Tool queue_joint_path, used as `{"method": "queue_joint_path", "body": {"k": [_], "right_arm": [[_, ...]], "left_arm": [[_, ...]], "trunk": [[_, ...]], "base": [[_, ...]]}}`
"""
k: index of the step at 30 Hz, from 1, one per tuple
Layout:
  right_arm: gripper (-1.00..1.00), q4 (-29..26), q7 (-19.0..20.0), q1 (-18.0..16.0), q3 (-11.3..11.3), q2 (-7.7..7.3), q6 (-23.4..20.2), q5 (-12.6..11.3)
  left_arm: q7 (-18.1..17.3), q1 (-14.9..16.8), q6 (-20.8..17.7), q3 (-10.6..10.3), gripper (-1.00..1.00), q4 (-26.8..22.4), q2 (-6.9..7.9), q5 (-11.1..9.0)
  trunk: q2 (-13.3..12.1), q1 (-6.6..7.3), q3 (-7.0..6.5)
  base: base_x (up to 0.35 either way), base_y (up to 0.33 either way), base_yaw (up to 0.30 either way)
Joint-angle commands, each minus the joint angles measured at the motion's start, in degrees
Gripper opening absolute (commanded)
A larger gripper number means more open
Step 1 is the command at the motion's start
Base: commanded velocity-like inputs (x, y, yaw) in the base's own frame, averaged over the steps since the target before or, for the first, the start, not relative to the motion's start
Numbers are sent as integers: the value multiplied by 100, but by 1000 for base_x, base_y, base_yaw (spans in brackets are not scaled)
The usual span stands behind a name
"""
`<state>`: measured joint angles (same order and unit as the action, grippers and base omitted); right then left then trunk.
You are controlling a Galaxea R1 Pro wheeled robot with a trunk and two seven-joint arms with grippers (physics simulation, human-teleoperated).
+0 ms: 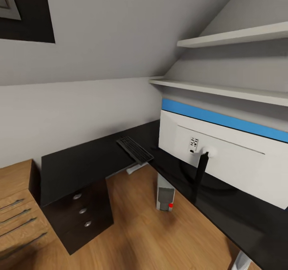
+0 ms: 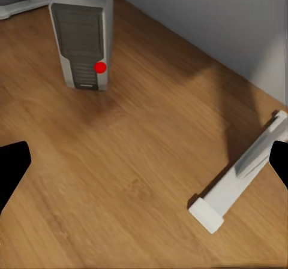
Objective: In the bedroom, organize the workspace by keeping the computer under the desk, ensuring the monitor is on the desk, placing the keyboard on the desk next to the monitor, placing the mouse on the desk next to the keyboard, moving the folder from the swivel chair onto the desk next to the mouse, stacking the notebook on top of the folder with the pen on top of the notebook, and positioning the swivel chair next to the desk.
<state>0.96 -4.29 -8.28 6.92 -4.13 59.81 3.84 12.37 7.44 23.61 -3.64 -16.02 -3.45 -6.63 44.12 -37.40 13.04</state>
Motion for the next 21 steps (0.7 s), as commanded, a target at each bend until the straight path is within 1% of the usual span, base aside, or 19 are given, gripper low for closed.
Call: {"method": "queue_joint_path", "body": {"k": [1,6,18,21], "right_arm": [[100,10,-38,-7,14,0,19,46],[100,10,-32,-7,13,0,19,47],[100,10,-21,1,11,-9,19,55],[100,10,-20,1,11,-9,19,55]], "left_arm": [[20,3,20,-40,100,2,2,-58],[20,3,20,-40,100,2,2,-56],[20,3,20,-40,100,2,2,-54],[20,3,20,-40,100,2,3,-55]], "trunk": [[6,-3,12],[6,-3,24],[6,-3,26],[6,-3,26]], "base": [[168,254,-262],[102,169,-274],[7,14,-297],[0,72,-300]]}}
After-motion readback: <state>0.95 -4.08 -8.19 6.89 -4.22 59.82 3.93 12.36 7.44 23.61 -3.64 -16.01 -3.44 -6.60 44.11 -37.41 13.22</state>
